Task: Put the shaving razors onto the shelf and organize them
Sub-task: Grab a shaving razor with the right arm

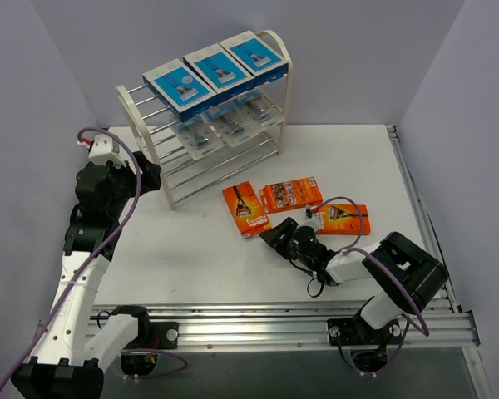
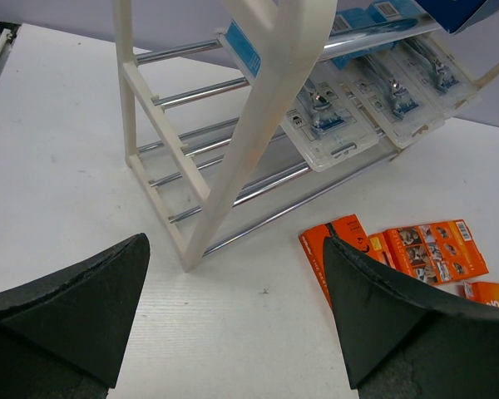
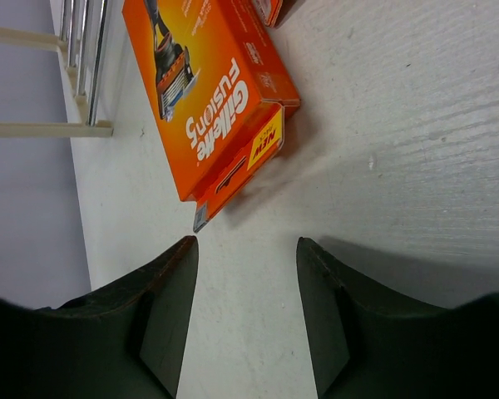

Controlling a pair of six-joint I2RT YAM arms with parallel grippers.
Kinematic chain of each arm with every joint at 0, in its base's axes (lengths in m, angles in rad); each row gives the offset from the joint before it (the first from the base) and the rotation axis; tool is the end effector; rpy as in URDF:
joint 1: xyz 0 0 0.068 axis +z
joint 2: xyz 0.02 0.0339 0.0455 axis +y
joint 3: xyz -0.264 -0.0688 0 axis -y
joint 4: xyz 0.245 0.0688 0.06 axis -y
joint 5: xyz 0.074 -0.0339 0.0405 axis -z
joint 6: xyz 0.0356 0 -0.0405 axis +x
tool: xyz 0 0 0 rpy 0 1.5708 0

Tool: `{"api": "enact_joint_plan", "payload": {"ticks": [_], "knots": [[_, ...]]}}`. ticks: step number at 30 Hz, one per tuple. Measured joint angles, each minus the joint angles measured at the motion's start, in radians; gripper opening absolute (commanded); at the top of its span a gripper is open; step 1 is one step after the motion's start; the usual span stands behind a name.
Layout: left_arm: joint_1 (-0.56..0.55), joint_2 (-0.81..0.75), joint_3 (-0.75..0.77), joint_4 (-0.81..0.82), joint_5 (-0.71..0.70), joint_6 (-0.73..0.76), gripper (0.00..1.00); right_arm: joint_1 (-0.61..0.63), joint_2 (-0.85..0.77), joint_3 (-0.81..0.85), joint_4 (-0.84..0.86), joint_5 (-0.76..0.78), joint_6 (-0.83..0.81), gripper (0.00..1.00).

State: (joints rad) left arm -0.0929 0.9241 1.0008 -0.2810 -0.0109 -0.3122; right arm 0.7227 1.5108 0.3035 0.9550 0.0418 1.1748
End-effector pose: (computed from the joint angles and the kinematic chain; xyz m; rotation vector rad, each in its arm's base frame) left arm 0.2071 -0.0189 0.3806 -0.2031 1.7722 -0.2826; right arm 0.1911 0.1665 0.1420 0.4864 1.9684 1.2520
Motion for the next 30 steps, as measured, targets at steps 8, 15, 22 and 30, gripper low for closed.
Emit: {"api": "enact_joint_plan", "payload": {"ticks": [8, 15, 22, 30], "knots": [[0.000, 0.006, 0.000, 0.000, 0.001, 0.000, 0.94, 0.005, 0.139, 0.027, 0.148, 0.005, 0.066, 0.53], [0.000, 0.008, 0.000, 0.001, 0.001, 0.000, 0.94, 0.005, 0.251, 0.066, 0.277, 0.005, 0.126, 0.49], [0.000, 0.011, 0.000, 0.001, 0.021, 0.000, 0.94, 0.010, 0.262, 0.074, 0.260, 0.022, 0.146, 0.40], [0.000, 0.013, 0.000, 0.001, 0.031, 0.000, 0.94, 0.012, 0.272, 0.083, 0.240, 0.030, 0.166, 0.25]]}}
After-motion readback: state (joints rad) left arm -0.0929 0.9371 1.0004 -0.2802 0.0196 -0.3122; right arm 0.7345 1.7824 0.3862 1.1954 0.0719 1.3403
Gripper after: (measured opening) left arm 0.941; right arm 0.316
